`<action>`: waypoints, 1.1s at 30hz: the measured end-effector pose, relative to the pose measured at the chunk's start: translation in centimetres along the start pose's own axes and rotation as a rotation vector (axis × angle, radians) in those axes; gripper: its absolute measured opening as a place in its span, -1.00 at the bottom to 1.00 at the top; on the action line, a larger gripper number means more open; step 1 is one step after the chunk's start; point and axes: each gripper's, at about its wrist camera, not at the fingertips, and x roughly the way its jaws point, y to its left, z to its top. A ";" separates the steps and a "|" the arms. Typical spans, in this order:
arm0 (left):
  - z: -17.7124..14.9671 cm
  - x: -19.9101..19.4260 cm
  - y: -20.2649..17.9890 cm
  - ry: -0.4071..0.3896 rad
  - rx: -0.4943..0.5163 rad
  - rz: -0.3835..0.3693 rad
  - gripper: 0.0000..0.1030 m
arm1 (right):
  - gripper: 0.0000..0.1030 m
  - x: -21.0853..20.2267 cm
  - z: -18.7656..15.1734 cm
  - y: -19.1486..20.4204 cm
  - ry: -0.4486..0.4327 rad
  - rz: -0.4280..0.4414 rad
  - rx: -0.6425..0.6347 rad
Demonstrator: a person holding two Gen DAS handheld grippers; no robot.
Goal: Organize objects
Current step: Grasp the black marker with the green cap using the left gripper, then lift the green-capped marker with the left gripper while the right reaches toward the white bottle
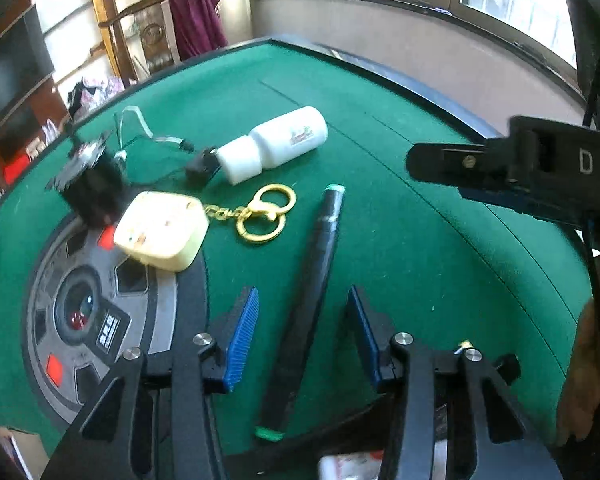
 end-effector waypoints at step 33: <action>-21.9 -14.3 9.7 -0.096 -0.446 0.037 -0.78 | 0.27 -1.6 -10.7 7.3 0.279 0.262 -0.206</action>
